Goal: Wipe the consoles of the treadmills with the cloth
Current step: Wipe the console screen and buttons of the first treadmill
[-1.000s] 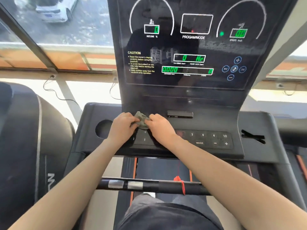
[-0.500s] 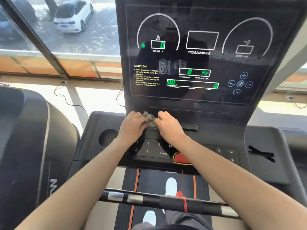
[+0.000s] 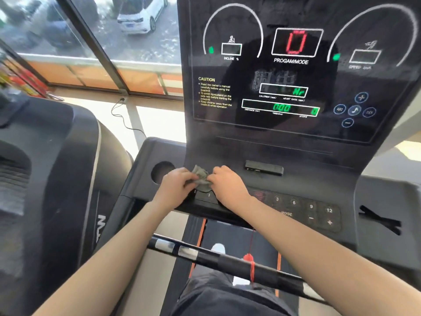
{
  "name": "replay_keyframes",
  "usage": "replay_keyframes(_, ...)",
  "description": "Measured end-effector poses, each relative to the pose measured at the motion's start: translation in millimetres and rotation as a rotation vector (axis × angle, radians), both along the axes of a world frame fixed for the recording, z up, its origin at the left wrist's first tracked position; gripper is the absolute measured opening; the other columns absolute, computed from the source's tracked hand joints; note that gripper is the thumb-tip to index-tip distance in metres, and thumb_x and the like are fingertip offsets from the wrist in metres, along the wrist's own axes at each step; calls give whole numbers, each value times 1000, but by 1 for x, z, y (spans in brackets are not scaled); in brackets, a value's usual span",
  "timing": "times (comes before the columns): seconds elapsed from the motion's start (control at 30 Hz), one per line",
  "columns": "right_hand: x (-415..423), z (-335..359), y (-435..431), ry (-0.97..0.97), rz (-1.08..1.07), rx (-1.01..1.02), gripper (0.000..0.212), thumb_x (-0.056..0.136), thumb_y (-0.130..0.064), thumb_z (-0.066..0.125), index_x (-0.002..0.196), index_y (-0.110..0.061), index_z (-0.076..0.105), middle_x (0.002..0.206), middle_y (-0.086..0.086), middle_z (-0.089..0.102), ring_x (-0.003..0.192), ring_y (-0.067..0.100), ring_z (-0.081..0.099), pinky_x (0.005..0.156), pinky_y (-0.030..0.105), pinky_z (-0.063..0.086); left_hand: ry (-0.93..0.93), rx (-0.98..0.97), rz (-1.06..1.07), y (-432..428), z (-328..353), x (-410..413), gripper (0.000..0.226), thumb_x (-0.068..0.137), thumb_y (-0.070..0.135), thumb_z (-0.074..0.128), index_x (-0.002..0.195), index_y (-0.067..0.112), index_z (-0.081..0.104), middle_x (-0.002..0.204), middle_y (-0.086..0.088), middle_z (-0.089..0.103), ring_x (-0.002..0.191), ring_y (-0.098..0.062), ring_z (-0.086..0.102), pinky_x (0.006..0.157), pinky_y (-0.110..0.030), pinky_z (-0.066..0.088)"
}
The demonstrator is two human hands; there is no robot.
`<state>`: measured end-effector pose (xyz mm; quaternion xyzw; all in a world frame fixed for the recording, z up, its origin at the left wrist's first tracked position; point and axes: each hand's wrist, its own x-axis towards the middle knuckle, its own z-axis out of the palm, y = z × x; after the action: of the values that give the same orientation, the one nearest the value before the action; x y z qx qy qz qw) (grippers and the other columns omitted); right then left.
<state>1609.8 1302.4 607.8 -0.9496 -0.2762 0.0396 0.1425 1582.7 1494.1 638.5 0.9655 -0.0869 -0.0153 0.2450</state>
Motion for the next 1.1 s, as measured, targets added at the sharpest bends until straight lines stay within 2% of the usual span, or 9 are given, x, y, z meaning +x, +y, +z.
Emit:
replay_keyframes(0.1,-33,-3,-11,-42,4,85,20,67,-9,81,70,-20,65,75,1,54,72,24,54,62,33,51,-3,-21,-15,-4,-10,-26,17,80,15,83,96,16,79,86,1,69,80,-23,63,74,-37,54)
replay_keyframes(0.27,-57,-4,-20,-42,1,126,19,66,-9,82,70,-17,66,74,1,54,73,24,56,59,31,53,-30,-75,-69,-5,-22,-43,15,77,19,79,92,17,79,85,2,68,76,-23,61,71,-30,50)
replay_keyframes(0.33,-46,-3,-20,-56,-9,103,20,66,-9,82,72,-17,64,75,2,54,74,25,55,61,32,53,-55,-63,-92,-5,-21,-34,15,78,14,81,93,15,79,84,1,68,77,-23,60,72,-28,47)
replay_keyframes(0.43,-15,7,-14,-95,-85,36,28,62,-2,82,73,-16,61,79,4,55,74,25,55,61,33,52,-101,-56,-60,-12,-18,-6,13,83,11,80,96,12,79,85,-3,68,80,-24,59,72,-32,50)
replay_keyframes(0.57,22,32,-4,-80,-164,-23,32,64,10,75,88,-7,63,94,11,57,86,32,56,65,41,52,-156,-82,6,-24,-13,37,10,85,9,76,96,9,77,88,-4,67,83,-25,60,75,-36,52)
replay_keyframes(0.7,23,32,-1,-73,-263,11,38,58,13,78,89,-5,64,92,10,58,83,30,55,63,39,53,-161,-103,32,-34,-14,52,15,82,1,74,95,8,75,93,-5,67,87,-26,61,80,-37,52)
replay_keyframes(0.93,-2,30,-21,-2,-177,-13,27,62,10,77,82,-6,67,84,12,60,77,30,58,72,37,50,-40,-69,-59,-43,-17,29,16,87,7,72,101,11,76,98,-1,69,92,-24,63,84,-34,50)
replay_keyframes(1.03,-5,33,-29,46,-84,-66,23,81,7,62,99,-6,66,101,12,58,94,29,55,85,35,44,54,-18,-77,-44,-14,24,17,88,14,73,105,14,76,99,1,69,93,-22,64,88,-36,51)
replay_keyframes(1.1,0,33,-35,37,-39,-117,24,85,6,56,104,-8,64,108,11,55,101,28,52,89,35,45,76,28,-75,-49,-7,26,17,88,18,73,105,16,76,98,2,68,94,-22,64,88,-35,50)
